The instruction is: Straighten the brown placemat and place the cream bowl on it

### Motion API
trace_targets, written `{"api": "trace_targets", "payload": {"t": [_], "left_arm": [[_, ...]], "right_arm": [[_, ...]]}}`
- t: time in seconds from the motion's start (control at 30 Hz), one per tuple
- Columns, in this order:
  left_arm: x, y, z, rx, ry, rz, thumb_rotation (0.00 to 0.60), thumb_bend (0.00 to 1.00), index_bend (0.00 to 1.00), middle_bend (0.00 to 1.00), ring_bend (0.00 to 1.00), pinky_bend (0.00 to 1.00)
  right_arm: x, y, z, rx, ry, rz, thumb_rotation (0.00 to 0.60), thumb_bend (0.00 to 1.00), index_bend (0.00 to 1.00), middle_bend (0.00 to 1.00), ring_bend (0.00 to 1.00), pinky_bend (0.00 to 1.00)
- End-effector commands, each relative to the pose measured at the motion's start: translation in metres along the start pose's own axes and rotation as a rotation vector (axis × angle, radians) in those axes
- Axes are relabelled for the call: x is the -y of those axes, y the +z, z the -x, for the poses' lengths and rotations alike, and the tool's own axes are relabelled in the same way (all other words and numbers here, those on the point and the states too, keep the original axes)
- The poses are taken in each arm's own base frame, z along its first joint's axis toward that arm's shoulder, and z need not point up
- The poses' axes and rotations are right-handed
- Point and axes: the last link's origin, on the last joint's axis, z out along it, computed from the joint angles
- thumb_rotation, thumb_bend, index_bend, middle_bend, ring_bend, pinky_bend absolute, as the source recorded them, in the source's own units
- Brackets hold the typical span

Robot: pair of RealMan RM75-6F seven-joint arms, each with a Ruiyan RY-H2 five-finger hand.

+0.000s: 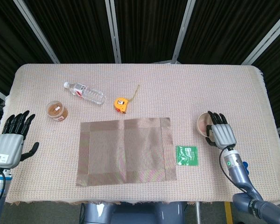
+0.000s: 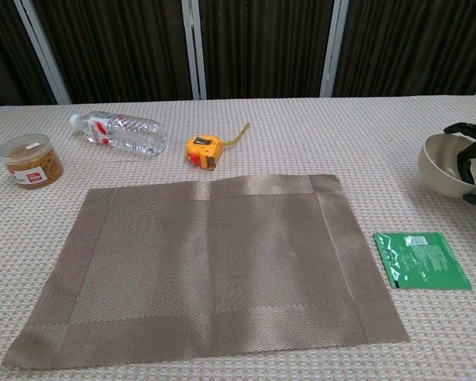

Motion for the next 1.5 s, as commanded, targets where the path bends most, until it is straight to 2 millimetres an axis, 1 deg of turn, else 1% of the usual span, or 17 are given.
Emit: {"api": "trace_targets", "payload": {"t": [0.03, 0.13, 0.23, 0.33, 0.37, 0.47, 0.6, 0.67, 0.8, 0.83, 1.0, 1.13, 1.5], "left_arm": [[0.000, 0.000, -0.001, -0.001, -0.004, 0.003, 0.600, 0.36, 0.00, 0.00, 0.00, 0.00], [0.000, 0.000, -0.002, -0.001, -0.011, 0.006, 0.600, 0.36, 0.00, 0.00, 0.00, 0.00], [0.000, 0.000, -0.002, 0.004, -0.014, 0.006, 0.600, 0.36, 0.00, 0.00, 0.00, 0.00], [0.001, 0.000, -0.002, 0.009, -0.017, 0.008, 0.600, 0.36, 0.00, 0.00, 0.00, 0.00], [0.001, 0.000, -0.002, 0.011, -0.018, 0.009, 0.600, 0.36, 0.00, 0.00, 0.00, 0.00], [0.002, 0.001, -0.002, 0.014, -0.023, 0.010, 0.600, 0.36, 0.00, 0.00, 0.00, 0.00], [0.005, 0.004, -0.001, 0.024, -0.027, 0.001, 0.600, 0.36, 0.00, 0.00, 0.00, 0.00], [0.007, 0.005, 0.000, 0.029, -0.028, -0.005, 0.600, 0.36, 0.00, 0.00, 0.00, 0.00], [0.012, 0.007, -0.002, 0.026, -0.033, -0.020, 0.600, 0.36, 0.00, 0.00, 0.00, 0.00], [0.013, 0.008, -0.003, 0.025, -0.035, -0.024, 0.600, 0.36, 0.00, 0.00, 0.00, 0.00], [0.015, 0.008, -0.003, 0.026, -0.041, -0.030, 0.600, 0.36, 0.00, 0.00, 0.00, 0.00], [0.016, 0.008, -0.003, 0.029, -0.039, -0.031, 0.600, 0.36, 0.00, 0.00, 0.00, 0.00], [0.015, 0.008, -0.002, 0.032, -0.040, -0.028, 0.600, 0.36, 0.00, 0.00, 0.00, 0.00]], "right_arm": [[0.009, -0.003, -0.009, -0.038, 0.005, -0.050, 0.600, 0.26, 0.65, 0.00, 0.00, 0.00], [0.022, -0.004, -0.022, -0.074, -0.001, -0.111, 0.600, 0.26, 0.65, 0.00, 0.00, 0.00], [0.040, -0.003, -0.037, -0.096, -0.031, -0.188, 0.600, 0.26, 0.65, 0.00, 0.00, 0.00], [0.068, 0.000, -0.052, -0.097, -0.069, -0.295, 0.600, 0.26, 0.65, 0.00, 0.00, 0.00], [0.073, 0.000, -0.054, -0.089, -0.076, -0.318, 0.600, 0.26, 0.65, 0.00, 0.00, 0.00], [0.101, 0.007, -0.066, -0.058, -0.097, -0.423, 0.600, 0.26, 0.65, 0.01, 0.00, 0.00], [0.134, 0.019, -0.076, -0.008, -0.126, -0.525, 0.600, 0.26, 0.65, 0.01, 0.00, 0.00], [0.147, 0.024, -0.078, 0.014, -0.138, -0.552, 0.600, 0.26, 0.65, 0.02, 0.00, 0.00], [0.178, 0.029, -0.073, 0.055, -0.158, -0.624, 0.600, 0.26, 0.65, 0.02, 0.00, 0.00], [0.187, 0.030, -0.069, 0.068, -0.164, -0.641, 0.600, 0.26, 0.65, 0.02, 0.00, 0.00], [0.215, 0.028, -0.050, 0.108, -0.191, -0.700, 0.600, 0.26, 0.65, 0.02, 0.00, 0.00], [0.229, 0.022, -0.040, 0.117, -0.200, -0.732, 0.600, 0.26, 0.65, 0.02, 0.00, 0.00], [0.246, 0.014, -0.016, 0.134, -0.235, -0.758, 0.600, 0.26, 0.65, 0.03, 0.00, 0.00]]}}
